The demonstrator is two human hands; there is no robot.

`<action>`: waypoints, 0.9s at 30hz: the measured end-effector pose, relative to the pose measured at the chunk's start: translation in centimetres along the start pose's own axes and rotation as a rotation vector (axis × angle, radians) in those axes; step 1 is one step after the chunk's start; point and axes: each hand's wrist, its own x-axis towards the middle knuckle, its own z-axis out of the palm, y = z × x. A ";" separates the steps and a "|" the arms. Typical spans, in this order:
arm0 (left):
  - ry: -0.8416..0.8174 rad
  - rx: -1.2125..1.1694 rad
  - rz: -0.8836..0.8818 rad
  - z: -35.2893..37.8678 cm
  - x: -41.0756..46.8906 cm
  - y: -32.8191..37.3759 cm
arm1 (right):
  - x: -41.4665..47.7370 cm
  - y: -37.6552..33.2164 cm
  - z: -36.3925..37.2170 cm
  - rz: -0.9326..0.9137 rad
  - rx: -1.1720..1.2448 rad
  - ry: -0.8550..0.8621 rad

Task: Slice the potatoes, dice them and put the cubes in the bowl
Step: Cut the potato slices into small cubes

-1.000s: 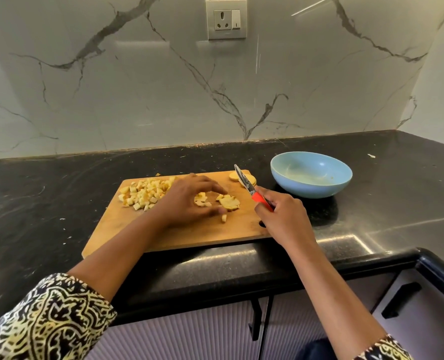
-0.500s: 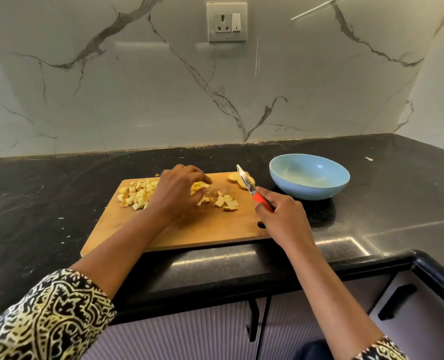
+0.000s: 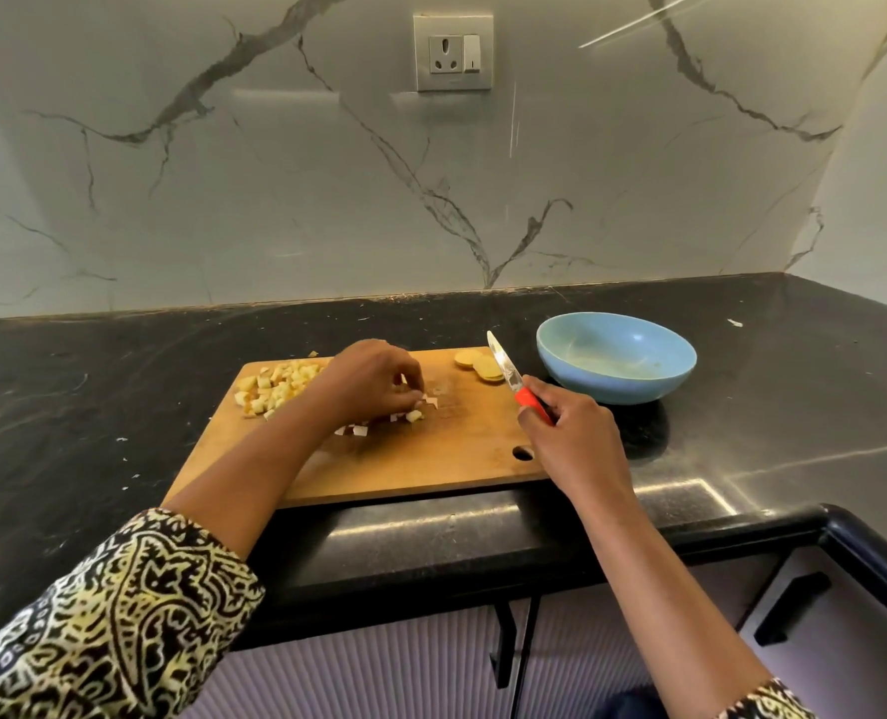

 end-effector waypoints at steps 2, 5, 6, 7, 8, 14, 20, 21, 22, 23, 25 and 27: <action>0.025 -0.023 -0.039 -0.5 -0.6 -1.0 | 0.0 -0.1 0.0 0.001 -0.004 -0.005; 0.070 -0.091 -0.087 -0.7 -1.1 -1.9 | -0.1 -0.1 0.0 -0.001 -0.011 -0.007; 0.100 -0.121 -0.092 -0.7 -1.1 -2.0 | -0.1 -0.2 0.0 -0.002 -0.013 -0.006; 0.135 -0.150 -0.087 -0.6 -1.1 -1.9 | -0.1 -0.2 0.0 -0.002 -0.014 -0.005; 0.156 -0.175 -0.072 -0.5 -1.0 -1.7 | -0.1 -0.2 0.0 -0.002 -0.013 -0.005; -0.016 -0.156 0.090 0.8 -0.2 0.2 | -0.1 -0.3 0.0 0.005 -0.009 -0.009; 0.115 0.247 0.043 0.8 0.6 -0.5 | 0.2 -0.5 0.1 -0.010 -0.050 -0.018; 0.172 0.235 0.015 0.6 0.6 -0.8 | 0.2 -0.5 0.1 -0.013 -0.056 -0.019; 0.207 0.173 0.005 0.3 0.4 -1.0 | 0.2 -0.5 0.1 -0.015 -0.059 -0.020; 0.201 0.065 0.018 0.2 0.2 -1.2 | 0.2 -0.5 0.1 -0.016 -0.059 -0.021; 0.050 -0.169 0.089 0.0 -0.3 -0.9 | 0.2 -0.5 0.1 -0.015 -0.060 -0.021; -0.134 -0.192 0.164 0.2 -0.5 -0.3 | 0.3 -0.5 0.1 -0.014 -0.063 -0.023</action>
